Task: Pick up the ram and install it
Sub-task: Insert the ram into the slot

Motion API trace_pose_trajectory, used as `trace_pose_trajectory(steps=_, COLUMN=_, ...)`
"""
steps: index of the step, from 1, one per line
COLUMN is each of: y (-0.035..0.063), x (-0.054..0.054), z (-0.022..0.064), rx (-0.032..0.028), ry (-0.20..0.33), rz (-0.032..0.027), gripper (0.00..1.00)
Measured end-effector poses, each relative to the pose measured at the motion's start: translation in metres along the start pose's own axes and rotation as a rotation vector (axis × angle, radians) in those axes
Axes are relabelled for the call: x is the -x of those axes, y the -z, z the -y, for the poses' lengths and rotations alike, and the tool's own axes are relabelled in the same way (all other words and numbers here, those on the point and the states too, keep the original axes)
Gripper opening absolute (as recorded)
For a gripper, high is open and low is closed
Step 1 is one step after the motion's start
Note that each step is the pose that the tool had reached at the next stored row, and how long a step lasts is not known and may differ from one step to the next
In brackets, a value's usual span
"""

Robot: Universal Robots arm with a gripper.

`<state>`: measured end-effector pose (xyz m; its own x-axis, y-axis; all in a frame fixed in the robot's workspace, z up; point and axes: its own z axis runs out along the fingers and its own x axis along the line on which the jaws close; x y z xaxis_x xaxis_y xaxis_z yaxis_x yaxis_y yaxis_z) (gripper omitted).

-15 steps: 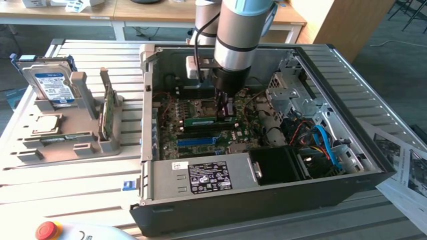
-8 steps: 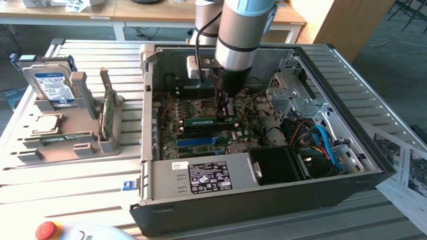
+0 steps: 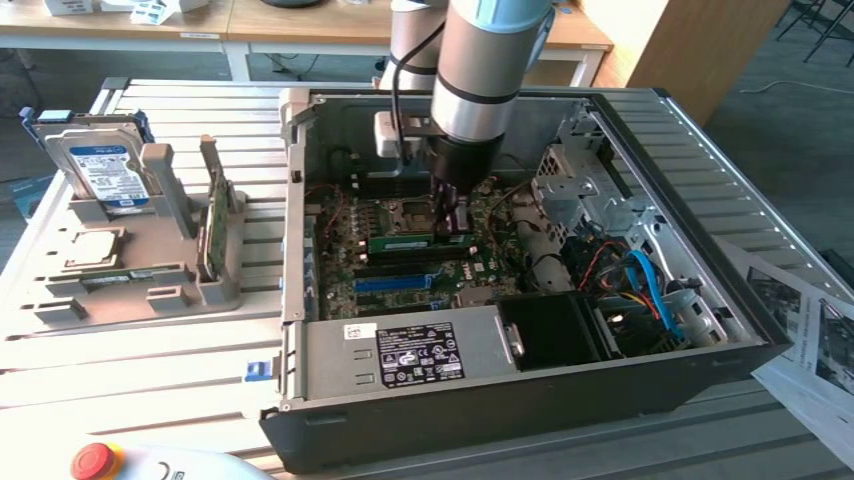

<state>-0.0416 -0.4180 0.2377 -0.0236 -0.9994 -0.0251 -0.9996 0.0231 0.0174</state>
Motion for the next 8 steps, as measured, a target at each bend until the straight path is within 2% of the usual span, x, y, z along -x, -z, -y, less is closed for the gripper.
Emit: trace_pose_trajectory(steps=8, y=-0.0003, x=0.0001, z=0.0011, rx=-0.0001, ry=0.0, rz=0.0001, gripper=0.12)
